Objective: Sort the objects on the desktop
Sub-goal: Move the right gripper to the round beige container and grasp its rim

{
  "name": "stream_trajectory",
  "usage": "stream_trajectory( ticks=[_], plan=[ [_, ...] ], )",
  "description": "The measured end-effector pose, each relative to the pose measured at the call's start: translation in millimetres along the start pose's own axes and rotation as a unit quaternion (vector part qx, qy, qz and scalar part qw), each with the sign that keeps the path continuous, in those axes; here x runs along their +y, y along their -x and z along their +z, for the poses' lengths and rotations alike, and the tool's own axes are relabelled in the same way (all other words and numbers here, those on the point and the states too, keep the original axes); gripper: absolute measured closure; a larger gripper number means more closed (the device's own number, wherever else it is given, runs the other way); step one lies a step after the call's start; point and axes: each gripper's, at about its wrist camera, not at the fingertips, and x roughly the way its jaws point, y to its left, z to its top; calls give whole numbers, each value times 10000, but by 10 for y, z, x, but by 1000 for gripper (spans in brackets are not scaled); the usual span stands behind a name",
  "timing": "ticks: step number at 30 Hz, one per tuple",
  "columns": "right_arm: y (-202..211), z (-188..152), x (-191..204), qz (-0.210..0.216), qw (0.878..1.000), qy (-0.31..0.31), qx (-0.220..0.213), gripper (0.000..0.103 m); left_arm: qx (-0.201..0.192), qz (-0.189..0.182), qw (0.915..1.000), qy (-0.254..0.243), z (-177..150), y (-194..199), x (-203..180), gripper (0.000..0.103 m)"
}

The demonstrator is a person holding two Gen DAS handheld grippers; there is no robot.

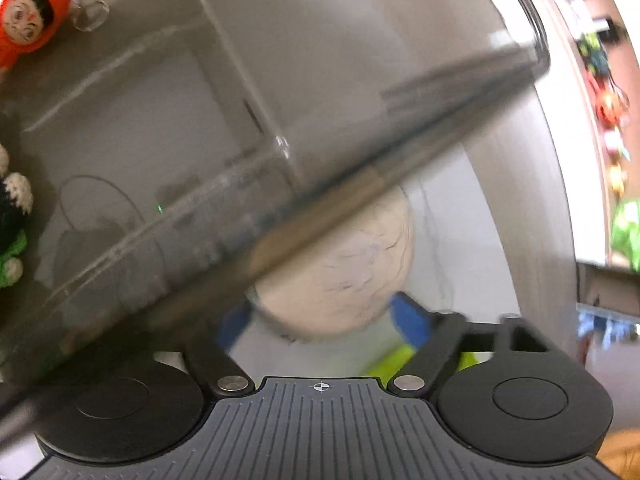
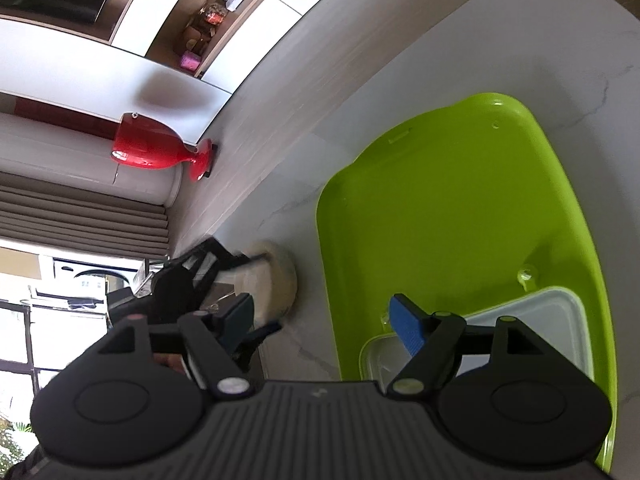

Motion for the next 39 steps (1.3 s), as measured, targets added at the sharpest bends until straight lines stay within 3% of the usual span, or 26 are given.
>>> stream_trajectory(
  ticks=[10,11,17,19,21,23,27,28,29,30,32,35,39],
  plan=[
    [-189,-13,128,43,9999,113,22,26,515,-275,9982,-139,-217,153,183,78],
    [-211,-9,154,25,9998,187,41,26,542,-232,9981,-187,-199,195,178,103],
    [-568,116,92,449,9966,-508,469,25,987,-66,9943,-390,-253,245,269,103],
    [-734,184,94,619,9936,-642,700,25,1053,-107,9918,-713,-361,403,234,103],
    [-915,254,133,728,9912,-579,941,25,931,-180,9882,-1200,-473,660,172,97],
    [-1064,305,283,533,9932,230,1009,25,801,-242,9852,-1499,-520,865,86,87],
    [-1394,398,447,578,9842,1080,1275,24,375,-104,9808,-1913,-422,1315,60,39],
    [-1477,425,437,644,9839,977,1351,25,127,-46,9782,-2073,-383,1428,52,36],
    [-1548,445,432,644,9842,930,1365,27,-37,-126,9759,-2180,-258,1613,21,43],
    [-1614,462,431,648,9842,905,1377,28,-136,-171,9750,-2211,-152,1895,59,29],
    [-1710,462,452,671,9828,982,1416,28,-421,23,9746,-2199,-59,2055,89,17],
    [-1813,447,501,794,9805,1081,1438,28,-236,-435,9834,-1747,75,2193,230,11],
    [-1923,360,525,887,9810,914,1462,27,-545,-236,9859,-1567,375,2267,283,10]
  ],
)
